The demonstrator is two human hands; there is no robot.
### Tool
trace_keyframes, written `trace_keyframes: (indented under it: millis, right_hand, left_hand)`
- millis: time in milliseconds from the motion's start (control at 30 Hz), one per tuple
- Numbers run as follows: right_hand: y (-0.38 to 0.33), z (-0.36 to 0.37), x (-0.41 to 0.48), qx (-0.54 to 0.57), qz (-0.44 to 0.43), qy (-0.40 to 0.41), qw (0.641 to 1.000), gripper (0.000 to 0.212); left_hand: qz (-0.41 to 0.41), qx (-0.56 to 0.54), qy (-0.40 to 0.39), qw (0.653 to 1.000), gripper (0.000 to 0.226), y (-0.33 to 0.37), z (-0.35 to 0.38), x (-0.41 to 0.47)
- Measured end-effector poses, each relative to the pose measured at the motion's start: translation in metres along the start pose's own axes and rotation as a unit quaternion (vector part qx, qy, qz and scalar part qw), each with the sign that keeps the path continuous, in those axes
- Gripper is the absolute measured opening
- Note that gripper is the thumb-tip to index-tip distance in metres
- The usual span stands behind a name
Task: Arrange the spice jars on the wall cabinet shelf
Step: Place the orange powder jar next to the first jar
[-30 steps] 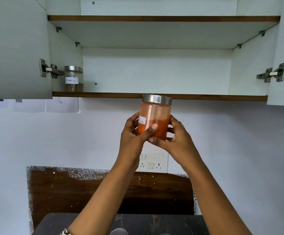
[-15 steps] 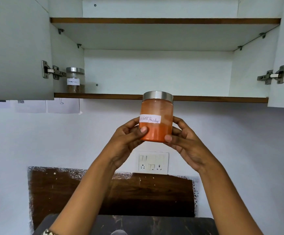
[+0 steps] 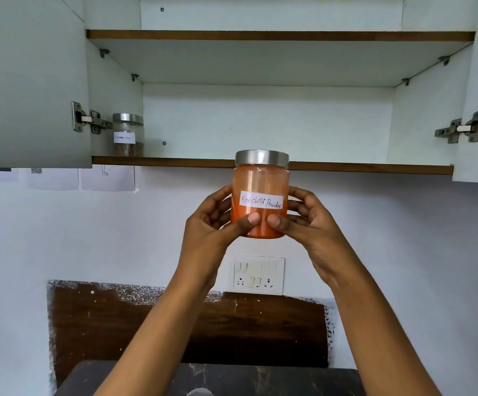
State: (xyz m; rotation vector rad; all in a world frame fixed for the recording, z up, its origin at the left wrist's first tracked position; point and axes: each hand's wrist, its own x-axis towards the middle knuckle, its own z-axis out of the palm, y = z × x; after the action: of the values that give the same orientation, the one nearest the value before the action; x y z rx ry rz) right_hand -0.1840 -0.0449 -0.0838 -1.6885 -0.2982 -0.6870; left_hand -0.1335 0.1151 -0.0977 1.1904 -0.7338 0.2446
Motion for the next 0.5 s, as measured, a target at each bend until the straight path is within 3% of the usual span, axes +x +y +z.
trace_keyframes:
  millis: [500]
  right_hand:
    - [-0.003, 0.053, 0.026, -0.054, -0.002, 0.001, 0.999, 0.073]
  left_hand:
    - [0.034, 0.102, 0.062, 0.992, 0.072, 0.01, -0.049, 0.018]
